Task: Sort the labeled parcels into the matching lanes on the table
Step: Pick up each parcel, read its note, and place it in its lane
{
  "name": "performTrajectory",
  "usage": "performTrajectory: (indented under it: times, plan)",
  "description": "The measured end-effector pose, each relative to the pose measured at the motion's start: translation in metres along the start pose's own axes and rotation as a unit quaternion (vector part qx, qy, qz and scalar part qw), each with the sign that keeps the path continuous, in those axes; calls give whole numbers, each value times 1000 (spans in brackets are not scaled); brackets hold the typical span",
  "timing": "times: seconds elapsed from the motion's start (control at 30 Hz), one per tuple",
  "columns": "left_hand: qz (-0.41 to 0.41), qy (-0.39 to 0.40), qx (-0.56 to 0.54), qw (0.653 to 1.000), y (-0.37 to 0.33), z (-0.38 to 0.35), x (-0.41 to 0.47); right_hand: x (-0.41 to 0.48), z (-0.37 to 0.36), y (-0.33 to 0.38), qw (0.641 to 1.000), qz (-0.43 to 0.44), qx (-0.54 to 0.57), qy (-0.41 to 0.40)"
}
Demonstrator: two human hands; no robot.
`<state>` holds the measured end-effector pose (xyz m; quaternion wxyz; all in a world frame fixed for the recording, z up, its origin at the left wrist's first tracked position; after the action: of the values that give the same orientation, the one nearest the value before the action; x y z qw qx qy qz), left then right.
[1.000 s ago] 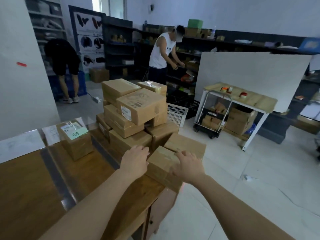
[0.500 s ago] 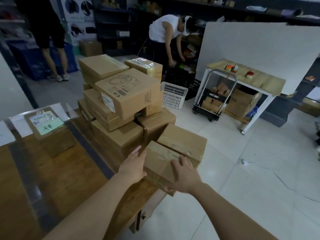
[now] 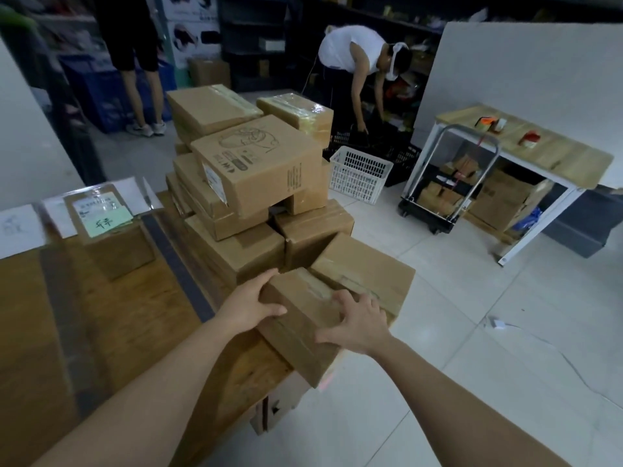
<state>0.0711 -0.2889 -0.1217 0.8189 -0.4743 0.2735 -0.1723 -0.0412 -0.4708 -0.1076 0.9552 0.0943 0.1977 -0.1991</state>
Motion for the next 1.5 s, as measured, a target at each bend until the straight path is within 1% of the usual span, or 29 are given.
performTrajectory:
  times: [0.07,0.13,0.2,0.3,0.33,0.4,0.5,0.6,0.7,0.8,0.93,0.97,1.0,1.1,1.13,1.23,1.33,1.4,1.5]
  plan:
    - [18,-30,-58,998,-5,11,0,1,-3,-2,988,-23,142,60]
    - [17,-51,-83,995,-12,15,-3,-3,-6,1,949,-29,291,119]
    - [11,-77,-85,993,-20,17,-8,-11,-3,5,914,-25,373,157]
    - [-7,-115,-88,990,-30,22,-14,-14,-4,1,879,-40,440,182]
    - [-12,-130,-92,987,-34,25,-17,-14,-4,-2,862,-51,468,188]
    - [-10,-166,-133,977,-42,33,-23,-16,0,-8,825,-69,524,202]
    - [-14,-205,-212,955,-53,41,-35,-21,9,-9,771,-48,596,219]
    - [3,-192,-270,943,-58,38,-44,-21,16,-7,719,-13,658,226]
    - [24,-155,-328,932,-56,30,-51,-23,22,0,665,17,712,227]
    - [24,-132,-348,928,-67,25,-61,-23,31,12,640,38,737,215]
    - [5,-165,-357,919,-80,33,-74,-24,50,27,615,63,765,179]
    - [-1,-178,-353,919,-81,37,-78,-22,55,28,618,70,766,162]
    - [-7,-193,-344,919,-81,41,-83,-20,60,29,636,80,756,137]
    - [-29,-237,-317,918,-82,50,-98,-17,74,34,739,95,666,38]
    - [-31,-248,-313,916,-81,51,-101,-21,79,38,762,98,640,13]
    - [-34,-289,-303,907,-79,55,-114,-38,92,53,789,117,603,-20]
    - [-25,-329,-324,886,-76,57,-132,-56,98,73,820,180,543,-27]
    - [-23,-351,-328,876,-76,58,-145,-64,96,82,829,212,517,-31]
    - [-27,-390,-313,865,-74,63,-165,-81,96,97,833,269,483,-10]
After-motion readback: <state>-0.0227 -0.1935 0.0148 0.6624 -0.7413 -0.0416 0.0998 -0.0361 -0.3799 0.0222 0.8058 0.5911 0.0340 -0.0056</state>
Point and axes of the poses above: each hand's wrist, its own x-axis towards the middle knuckle, its own z-axis out of the back of the hand, y = z × x, the point moved 7 cm from there along x, towards the middle knuckle, and after that the axes turned 12 degrees about -x, right-handed, at the moved point
